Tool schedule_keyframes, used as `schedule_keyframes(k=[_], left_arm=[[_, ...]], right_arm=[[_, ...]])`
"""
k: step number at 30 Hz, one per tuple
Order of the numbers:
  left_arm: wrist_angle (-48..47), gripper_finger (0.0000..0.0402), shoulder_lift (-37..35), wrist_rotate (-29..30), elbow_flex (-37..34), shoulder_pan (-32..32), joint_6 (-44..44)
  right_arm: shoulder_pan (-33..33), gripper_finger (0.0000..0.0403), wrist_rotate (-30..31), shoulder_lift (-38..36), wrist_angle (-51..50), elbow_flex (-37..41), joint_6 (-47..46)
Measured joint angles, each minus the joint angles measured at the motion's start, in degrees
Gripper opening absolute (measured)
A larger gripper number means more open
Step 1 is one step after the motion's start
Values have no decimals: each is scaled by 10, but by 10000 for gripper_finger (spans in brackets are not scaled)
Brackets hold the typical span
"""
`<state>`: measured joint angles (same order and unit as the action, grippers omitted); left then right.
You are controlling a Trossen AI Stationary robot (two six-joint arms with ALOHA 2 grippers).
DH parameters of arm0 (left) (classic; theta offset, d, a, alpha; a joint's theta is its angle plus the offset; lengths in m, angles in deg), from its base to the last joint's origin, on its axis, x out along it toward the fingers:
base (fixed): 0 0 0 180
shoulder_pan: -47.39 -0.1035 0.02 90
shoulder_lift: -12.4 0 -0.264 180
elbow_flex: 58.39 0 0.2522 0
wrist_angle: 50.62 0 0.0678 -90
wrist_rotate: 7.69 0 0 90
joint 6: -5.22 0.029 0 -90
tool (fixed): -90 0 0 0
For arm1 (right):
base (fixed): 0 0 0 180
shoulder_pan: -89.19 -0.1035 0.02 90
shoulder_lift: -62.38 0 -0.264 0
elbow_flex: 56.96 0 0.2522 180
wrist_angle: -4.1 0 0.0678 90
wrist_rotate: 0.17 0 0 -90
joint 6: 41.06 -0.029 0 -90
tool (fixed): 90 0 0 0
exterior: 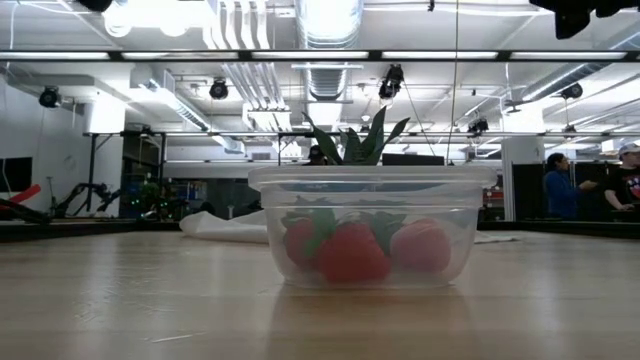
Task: Pick and placing Produce into tupperware
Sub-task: Return to Home Position
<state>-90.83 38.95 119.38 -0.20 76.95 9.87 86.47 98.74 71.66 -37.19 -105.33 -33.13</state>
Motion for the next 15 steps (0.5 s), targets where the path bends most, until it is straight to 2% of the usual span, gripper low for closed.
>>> schedule_keyframes(k=[2,4,8,10,13,15], left_arm=[[25,130,-23,-1,-52,1,-11],[100,130,-33,-13,-98,1,-2],[233,130,-36,-97,-182,2,17],[300,130,-25,-114,-222,-3,27],[391,130,-12,-126,-262,-24,65],[410,130,-11,-128,-275,-50,81]], right_arm=[[0,9,30,-13,5,4,-8],[0,9,50,-27,19,12,-20],[0,9,61,-41,61,36,-15],[0,9,73,-40,95,53,-4],[0,9,99,-28,164,84,21],[0,9,122,-16,210,108,41]])
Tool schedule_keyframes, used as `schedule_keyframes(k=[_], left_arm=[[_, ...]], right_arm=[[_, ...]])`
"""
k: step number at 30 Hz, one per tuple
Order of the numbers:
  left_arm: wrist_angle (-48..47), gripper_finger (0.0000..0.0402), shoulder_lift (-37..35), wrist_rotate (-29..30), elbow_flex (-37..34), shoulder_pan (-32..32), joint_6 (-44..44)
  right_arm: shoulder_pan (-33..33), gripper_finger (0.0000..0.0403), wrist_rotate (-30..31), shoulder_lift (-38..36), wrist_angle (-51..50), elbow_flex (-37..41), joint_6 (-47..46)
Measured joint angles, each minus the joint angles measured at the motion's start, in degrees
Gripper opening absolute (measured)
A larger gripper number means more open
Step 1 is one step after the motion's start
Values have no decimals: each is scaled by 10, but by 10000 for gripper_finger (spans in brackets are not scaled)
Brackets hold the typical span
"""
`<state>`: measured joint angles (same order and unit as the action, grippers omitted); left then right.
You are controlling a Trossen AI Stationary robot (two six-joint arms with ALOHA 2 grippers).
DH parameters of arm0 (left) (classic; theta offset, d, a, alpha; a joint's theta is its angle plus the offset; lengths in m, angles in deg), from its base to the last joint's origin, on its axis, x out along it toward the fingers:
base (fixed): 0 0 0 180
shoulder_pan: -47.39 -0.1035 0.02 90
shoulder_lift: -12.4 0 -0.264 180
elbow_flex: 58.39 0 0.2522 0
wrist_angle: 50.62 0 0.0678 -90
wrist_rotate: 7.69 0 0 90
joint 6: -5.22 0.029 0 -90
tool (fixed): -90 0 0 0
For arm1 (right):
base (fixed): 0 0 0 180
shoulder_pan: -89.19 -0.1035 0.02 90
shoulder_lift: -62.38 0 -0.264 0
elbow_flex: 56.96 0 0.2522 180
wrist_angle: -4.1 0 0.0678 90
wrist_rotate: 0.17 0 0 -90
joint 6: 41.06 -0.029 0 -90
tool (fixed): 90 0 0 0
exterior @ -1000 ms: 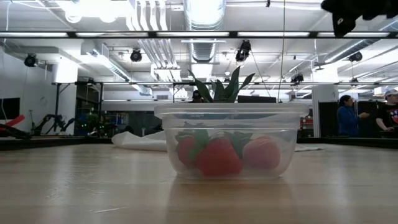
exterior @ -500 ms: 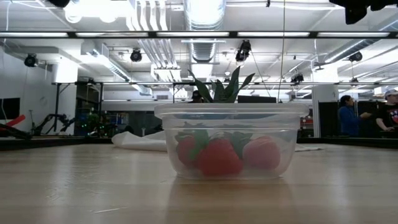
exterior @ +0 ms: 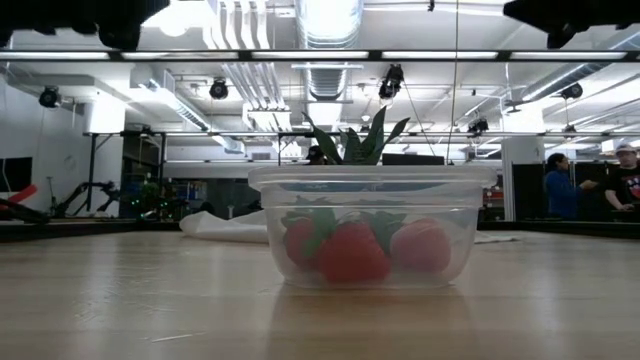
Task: Pick and placing Produce into tupperware
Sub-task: Return to Home Position
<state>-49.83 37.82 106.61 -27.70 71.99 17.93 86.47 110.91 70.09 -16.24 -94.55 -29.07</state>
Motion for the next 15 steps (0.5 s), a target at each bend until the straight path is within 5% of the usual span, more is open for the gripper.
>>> schedule_keyframes(k=[8,15], left_arm=[[-20,130,-49,-52,-19,-136,2],[-138,130,-134,-64,-26,-165,-53]], right_arm=[[7,9,17,10,49,47,4],[20,9,18,-35,16,56,-20]])
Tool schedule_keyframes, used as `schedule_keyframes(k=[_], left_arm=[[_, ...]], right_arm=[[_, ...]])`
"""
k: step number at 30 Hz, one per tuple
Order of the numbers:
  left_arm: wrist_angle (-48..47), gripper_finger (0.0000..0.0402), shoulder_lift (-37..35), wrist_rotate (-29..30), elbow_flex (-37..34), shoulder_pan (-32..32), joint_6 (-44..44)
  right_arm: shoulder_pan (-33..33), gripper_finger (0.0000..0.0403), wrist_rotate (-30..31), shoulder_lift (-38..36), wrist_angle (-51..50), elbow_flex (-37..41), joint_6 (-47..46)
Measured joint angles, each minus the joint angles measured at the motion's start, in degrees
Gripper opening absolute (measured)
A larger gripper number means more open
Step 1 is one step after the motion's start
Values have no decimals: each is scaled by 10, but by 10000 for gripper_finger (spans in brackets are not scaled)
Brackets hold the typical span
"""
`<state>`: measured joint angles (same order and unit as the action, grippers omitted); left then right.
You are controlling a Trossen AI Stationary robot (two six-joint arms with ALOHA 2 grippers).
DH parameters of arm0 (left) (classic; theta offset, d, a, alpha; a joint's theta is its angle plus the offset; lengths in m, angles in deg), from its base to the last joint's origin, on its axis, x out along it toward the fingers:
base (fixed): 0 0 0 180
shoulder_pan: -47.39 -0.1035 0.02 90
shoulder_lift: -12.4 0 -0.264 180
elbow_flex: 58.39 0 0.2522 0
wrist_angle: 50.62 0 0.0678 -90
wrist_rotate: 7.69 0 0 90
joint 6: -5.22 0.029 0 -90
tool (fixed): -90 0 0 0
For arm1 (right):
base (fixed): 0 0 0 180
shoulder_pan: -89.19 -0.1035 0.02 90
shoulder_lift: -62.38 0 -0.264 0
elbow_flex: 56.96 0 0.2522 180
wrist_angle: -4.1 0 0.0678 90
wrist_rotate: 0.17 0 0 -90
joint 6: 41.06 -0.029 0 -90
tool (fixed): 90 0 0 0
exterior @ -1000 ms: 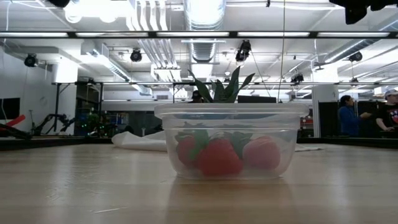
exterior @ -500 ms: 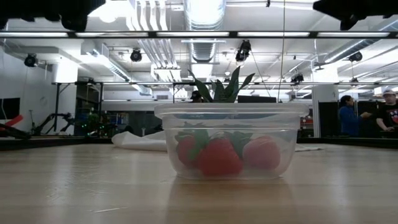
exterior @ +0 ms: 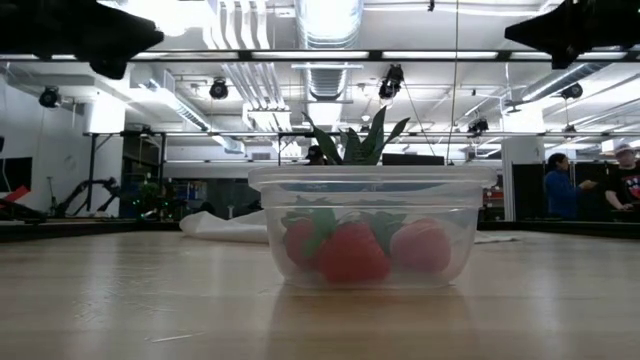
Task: Pick and placing Produce into tupperware
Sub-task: Return to Home Position
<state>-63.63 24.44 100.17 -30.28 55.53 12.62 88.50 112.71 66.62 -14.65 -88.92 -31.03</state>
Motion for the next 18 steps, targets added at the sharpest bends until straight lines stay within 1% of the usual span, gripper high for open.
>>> schedule_keyframes(k=[2,4,7,11,13,16,18], left_arm=[[-2,130,-24,-12,-12,0,-11],[15,130,-44,-34,-27,1,-8],[18,130,-67,-26,-46,1,-10],[17,130,-75,-25,-56,1,-11],[20,127,-76,-24,-56,1,-10],[17,116,-70,-23,-56,1,-11],[18,101,-65,-23,-56,1,-11]], right_arm=[[0,9,-4,-15,-10,10,-13],[0,9,-7,-27,-11,26,-26],[0,9,-13,-39,-8,59,-30],[0,9,-25,-42,13,91,-51],[0,9,-49,-42,15,97,-56],[0,9,-125,-42,14,98,-55],[0,9,-154,-42,7,93,-58]])
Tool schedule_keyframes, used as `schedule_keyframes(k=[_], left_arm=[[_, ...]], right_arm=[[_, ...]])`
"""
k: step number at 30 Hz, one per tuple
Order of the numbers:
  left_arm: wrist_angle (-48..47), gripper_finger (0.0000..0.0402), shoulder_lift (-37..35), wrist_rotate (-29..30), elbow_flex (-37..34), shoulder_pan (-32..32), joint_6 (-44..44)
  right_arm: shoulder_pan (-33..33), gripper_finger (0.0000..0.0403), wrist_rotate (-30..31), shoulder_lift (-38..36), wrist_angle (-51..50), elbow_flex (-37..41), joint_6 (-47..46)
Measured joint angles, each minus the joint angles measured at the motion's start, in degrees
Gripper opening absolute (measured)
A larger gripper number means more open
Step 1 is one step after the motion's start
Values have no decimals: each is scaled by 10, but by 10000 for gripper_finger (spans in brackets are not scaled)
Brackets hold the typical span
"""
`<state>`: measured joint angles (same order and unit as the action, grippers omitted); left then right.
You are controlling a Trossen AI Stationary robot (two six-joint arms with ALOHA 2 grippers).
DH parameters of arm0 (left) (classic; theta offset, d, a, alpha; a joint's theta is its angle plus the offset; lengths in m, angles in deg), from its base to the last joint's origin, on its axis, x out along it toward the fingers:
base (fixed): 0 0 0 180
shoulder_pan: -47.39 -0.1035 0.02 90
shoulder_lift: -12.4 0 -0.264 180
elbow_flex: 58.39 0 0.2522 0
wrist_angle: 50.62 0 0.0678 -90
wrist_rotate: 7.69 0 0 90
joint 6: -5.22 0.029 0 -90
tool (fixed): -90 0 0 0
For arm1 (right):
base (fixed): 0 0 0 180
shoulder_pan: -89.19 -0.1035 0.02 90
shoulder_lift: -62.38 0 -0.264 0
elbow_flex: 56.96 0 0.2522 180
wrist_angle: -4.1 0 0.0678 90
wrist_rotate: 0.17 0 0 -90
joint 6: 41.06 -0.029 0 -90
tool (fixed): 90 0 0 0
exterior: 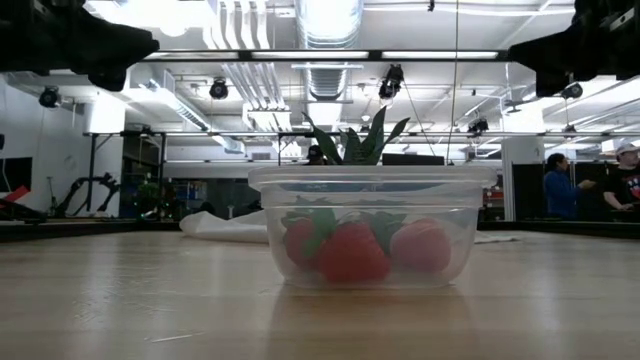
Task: Pick and placing Produce into tupperware
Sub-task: Return to Home Position
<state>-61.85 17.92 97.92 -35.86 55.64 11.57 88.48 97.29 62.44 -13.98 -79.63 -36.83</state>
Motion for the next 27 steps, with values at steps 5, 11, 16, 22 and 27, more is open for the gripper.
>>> schedule_keyframes(k=[5,11,16,22,27], left_arm=[[0,45,14,5,0,0,0],[-21,4,15,2,0,0,-1],[-23,0,15,0,0,0,-11],[-51,0,16,-3,-3,0,-40],[-49,0,16,-3,-6,0,-46]], right_arm=[[0,9,-4,2,-15,-2,-16],[0,8,-6,16,-25,9,-20],[0,8,-14,23,-24,19,-19],[0,8,-1,27,-23,29,-24],[0,8,30,27,2,29,-9]])
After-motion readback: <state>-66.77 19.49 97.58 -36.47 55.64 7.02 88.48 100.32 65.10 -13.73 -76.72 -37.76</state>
